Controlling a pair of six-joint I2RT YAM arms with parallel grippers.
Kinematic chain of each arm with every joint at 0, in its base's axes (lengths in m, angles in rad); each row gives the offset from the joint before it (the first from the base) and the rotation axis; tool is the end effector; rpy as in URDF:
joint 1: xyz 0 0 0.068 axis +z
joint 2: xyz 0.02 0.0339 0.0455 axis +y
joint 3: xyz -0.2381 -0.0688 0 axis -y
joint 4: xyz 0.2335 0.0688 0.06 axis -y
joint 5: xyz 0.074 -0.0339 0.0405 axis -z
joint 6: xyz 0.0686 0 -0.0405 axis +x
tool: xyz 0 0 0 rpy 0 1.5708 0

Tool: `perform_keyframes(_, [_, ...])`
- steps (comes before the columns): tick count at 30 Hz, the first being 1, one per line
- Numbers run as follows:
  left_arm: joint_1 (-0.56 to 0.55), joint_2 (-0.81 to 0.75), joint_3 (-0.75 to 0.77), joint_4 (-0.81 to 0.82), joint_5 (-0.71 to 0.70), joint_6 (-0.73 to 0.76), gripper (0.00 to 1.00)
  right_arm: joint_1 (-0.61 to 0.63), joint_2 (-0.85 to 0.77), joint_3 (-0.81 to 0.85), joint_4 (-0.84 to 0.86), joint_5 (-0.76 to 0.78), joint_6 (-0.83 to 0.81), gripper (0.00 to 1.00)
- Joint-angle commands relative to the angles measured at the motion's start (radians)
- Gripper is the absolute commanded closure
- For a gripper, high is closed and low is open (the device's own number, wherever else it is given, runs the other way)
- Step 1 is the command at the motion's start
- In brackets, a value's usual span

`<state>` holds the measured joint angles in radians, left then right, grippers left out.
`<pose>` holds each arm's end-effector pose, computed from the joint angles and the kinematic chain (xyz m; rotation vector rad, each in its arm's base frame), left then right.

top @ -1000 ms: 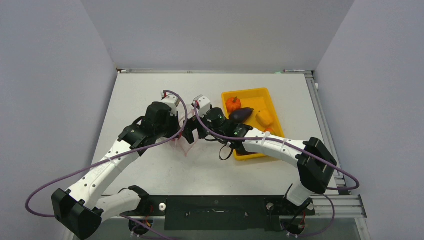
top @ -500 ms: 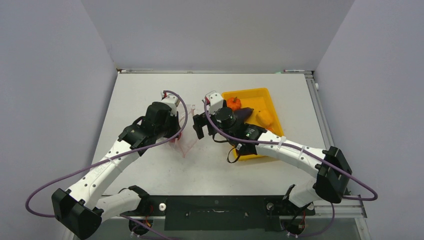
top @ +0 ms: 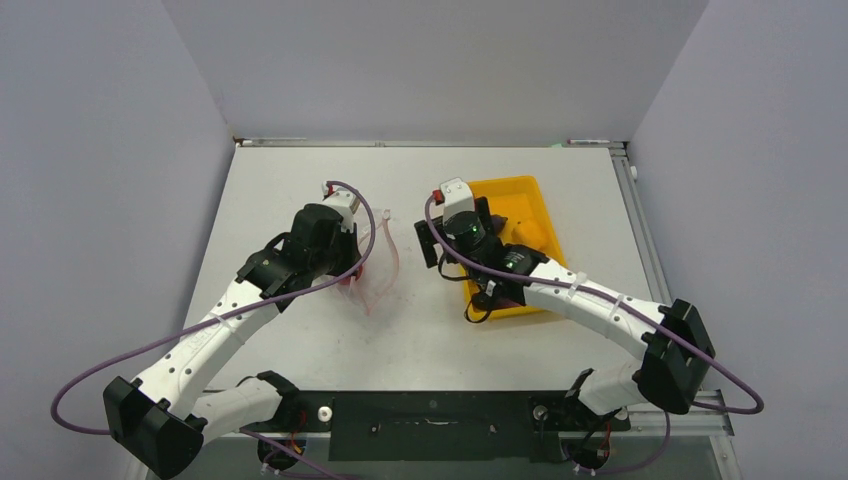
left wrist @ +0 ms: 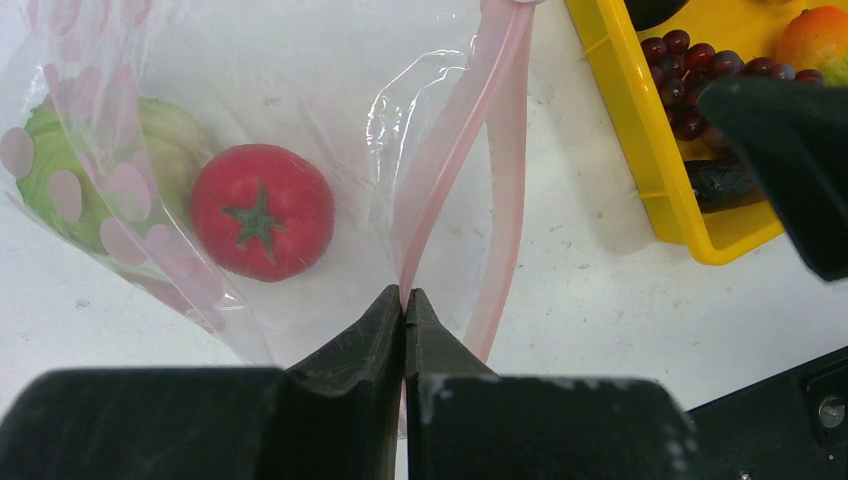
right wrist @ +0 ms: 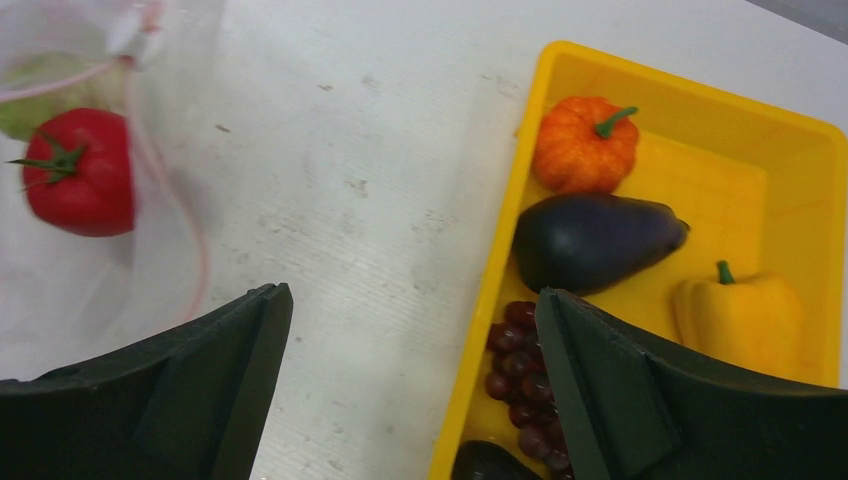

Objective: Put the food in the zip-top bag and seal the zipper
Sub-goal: Pick up the fake vegetable from the bin.

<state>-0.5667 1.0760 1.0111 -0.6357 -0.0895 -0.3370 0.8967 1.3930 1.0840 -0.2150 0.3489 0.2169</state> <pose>0.2164 -0.1305 0.2760 0.2156 2.2858 -0.3734 0.2296 0.2498 0.2647 -0.4905 2.0171 0.3208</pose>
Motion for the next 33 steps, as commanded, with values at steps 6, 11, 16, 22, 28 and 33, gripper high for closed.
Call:
perform_keyframes(6, [0.004,-0.001,0.027,0.017,-0.008,-0.006,1.0,-0.134,0.009,0.004,-0.122,0.24,-0.01,0.02])
perform_keyframes(11, [0.003,0.0,0.026,0.017,-0.006,-0.005,1.0,-0.172,0.047,0.002,-0.128,0.296,-0.034,0.02])
perform_keyframes(16, [0.002,0.002,0.027,0.016,-0.01,-0.006,1.0,-0.212,0.091,0.004,-0.121,0.301,-0.055,0.01])
perform_keyframes(22, [0.002,0.001,0.026,0.016,-0.01,-0.005,1.0,-0.286,0.147,0.017,-0.114,0.28,-0.074,0.0])
perform_keyframes(28, [0.002,0.004,0.027,0.016,-0.009,-0.005,1.0,-0.362,0.198,0.044,-0.115,0.211,-0.071,0.0])
perform_keyframes(33, [0.002,0.006,0.027,0.015,-0.01,-0.005,1.0,-0.409,0.246,0.069,-0.118,0.169,-0.062,0.05])
